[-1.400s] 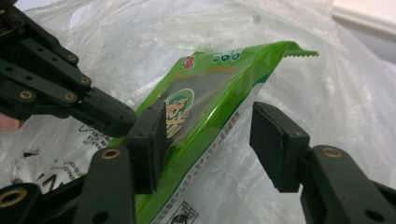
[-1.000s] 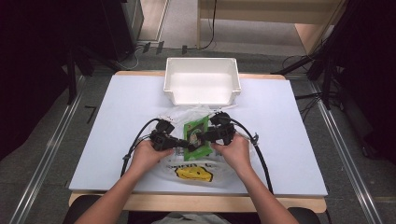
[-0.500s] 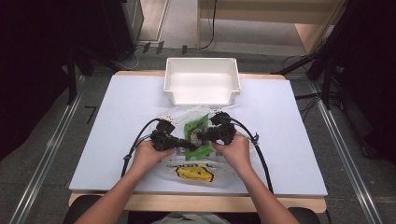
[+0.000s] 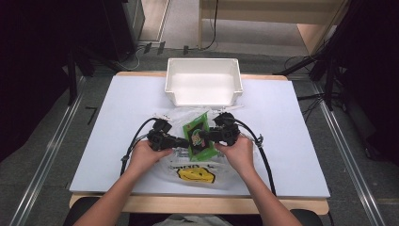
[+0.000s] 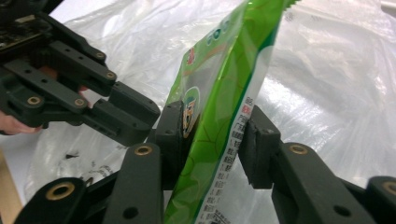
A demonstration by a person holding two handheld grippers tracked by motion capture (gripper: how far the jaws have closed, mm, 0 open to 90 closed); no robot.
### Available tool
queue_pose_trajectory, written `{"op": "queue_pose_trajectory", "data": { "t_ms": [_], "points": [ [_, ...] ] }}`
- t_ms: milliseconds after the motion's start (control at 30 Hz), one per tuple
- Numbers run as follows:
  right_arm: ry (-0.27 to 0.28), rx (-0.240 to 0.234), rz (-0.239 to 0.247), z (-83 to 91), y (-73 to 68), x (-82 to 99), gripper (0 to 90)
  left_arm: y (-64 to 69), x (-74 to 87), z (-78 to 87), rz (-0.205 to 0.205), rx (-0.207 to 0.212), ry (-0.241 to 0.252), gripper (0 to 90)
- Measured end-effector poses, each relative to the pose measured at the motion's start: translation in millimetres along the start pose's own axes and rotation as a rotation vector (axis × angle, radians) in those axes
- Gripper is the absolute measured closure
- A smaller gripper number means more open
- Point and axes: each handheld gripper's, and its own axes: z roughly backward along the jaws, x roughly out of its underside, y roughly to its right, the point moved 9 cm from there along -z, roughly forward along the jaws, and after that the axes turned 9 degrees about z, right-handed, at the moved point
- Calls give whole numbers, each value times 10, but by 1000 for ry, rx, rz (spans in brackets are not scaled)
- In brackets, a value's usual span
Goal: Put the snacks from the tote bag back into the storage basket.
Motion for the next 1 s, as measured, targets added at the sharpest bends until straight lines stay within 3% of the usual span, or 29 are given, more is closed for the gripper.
{"op": "queue_pose_trajectory", "data": {
  "t_ms": [433,1000],
  "points": [
    [45,-41,4,117,-55,-60,731,60,-9,16,-24,37,10,702],
    [89,14,36,283,26,-115,737,32,-4,15,-37,13,10,622]
  ]
}}
